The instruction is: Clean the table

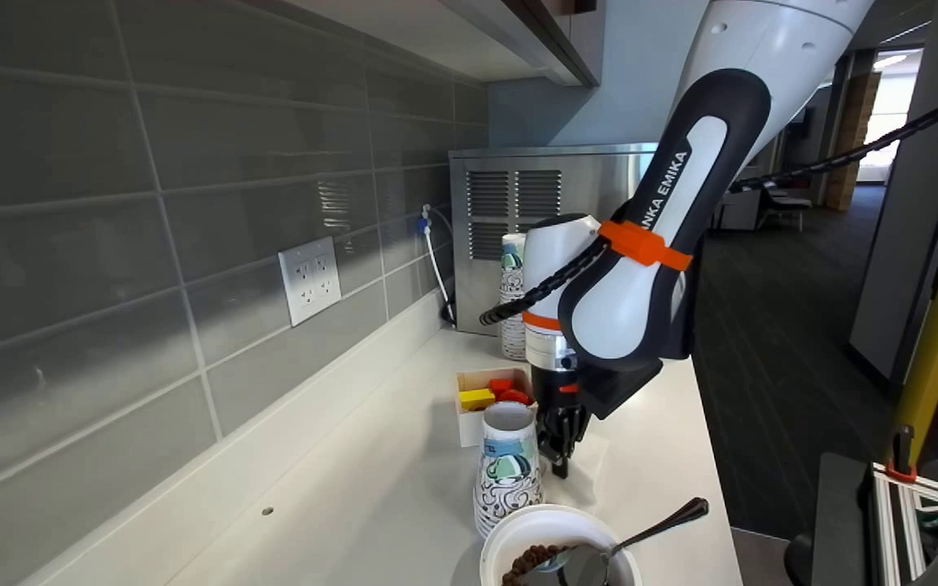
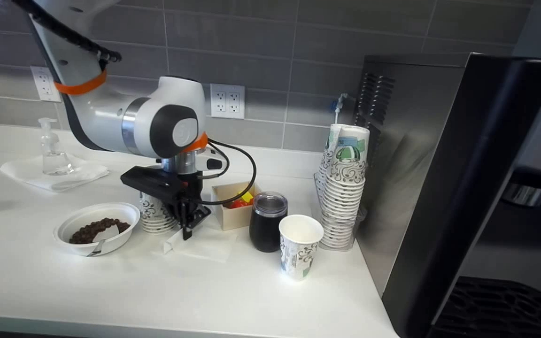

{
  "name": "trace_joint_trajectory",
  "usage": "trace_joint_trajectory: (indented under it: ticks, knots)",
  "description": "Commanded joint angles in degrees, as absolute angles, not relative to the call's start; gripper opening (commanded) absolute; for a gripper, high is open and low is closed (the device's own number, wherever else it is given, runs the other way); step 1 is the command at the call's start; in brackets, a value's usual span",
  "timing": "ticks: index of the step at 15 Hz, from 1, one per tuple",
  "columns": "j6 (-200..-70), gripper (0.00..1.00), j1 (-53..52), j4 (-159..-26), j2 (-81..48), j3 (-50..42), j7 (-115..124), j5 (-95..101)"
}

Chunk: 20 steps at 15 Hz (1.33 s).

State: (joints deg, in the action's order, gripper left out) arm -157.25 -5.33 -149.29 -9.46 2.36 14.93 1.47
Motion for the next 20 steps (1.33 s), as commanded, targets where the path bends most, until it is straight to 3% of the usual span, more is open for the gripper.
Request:
trace_joint_trajectory:
  ticks: [1, 8, 15, 20]
  knots:
    - [-157.8, 0.0, -5.3, -148.8, -10.4, 4.7, 11.8, -3.3]
    - [-148.3, 0.0, -5.7, -150.1, -7.4, 2.2, 18.4, -0.7]
    - [-159.7, 0.0, -5.4, -150.4, -9.3, -1.6, 26.6, 1.3]
    - [-167.0, 0.0, -3.9, -149.2, -11.7, 2.7, 19.9, -8.9]
